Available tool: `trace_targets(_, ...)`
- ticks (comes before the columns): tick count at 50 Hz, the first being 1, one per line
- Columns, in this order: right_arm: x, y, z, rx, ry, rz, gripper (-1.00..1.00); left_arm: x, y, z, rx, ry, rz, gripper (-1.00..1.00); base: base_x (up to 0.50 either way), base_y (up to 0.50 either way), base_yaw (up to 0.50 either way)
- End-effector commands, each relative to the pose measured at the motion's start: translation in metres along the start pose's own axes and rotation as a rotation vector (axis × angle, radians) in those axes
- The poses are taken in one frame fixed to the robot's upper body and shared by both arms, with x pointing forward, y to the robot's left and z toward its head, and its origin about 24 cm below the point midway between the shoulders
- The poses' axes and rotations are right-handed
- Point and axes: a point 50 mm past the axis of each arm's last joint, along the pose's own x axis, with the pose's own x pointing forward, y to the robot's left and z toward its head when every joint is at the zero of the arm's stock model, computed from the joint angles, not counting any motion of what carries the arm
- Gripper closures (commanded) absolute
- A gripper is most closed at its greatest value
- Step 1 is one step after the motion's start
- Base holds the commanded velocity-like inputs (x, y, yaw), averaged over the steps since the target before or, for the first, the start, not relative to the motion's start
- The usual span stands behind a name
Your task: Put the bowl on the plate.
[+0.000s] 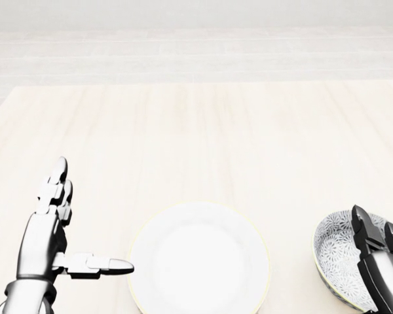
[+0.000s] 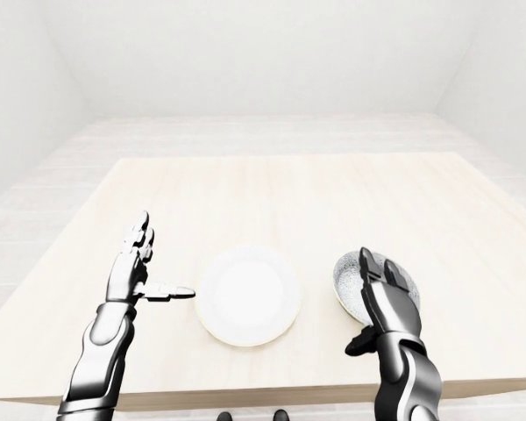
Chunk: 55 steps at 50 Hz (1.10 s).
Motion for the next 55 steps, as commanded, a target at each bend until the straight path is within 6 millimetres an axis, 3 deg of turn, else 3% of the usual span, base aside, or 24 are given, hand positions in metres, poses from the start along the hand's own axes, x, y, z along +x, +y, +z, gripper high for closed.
trace_targets(1, -0.001, 0.009, -0.007, 0.025, 0.027, 0.013, -1.0, 0.001, -0.001, 0.001, 0.002, 0.0, 0.0, -1.0, 0.0, 0.0, 0.0)
trace_targets(25, 0.01, 0.021, -0.01, 0.039, 0.026, 0.053, -1.0, 0.003, 0.001, 0.004, 0.002, -0.006, -0.002, -1.0, 0.0, 0.0, 0.0)
trace_targets(52, 0.007, 0.038, -0.02, 0.082, 0.057, 0.089, -1.0, 0.001, 0.003, 0.001, 0.007, 0.0, 0.003, -1.0, 0.0, 0.0, 0.0)
trace_targets(55, 0.007, 0.039, -0.02, 0.085, 0.055, 0.091, -0.88, 0.001, 0.003, 0.001, 0.008, 0.0, 0.005, -1.0, 0.0, 0.0, 0.0)
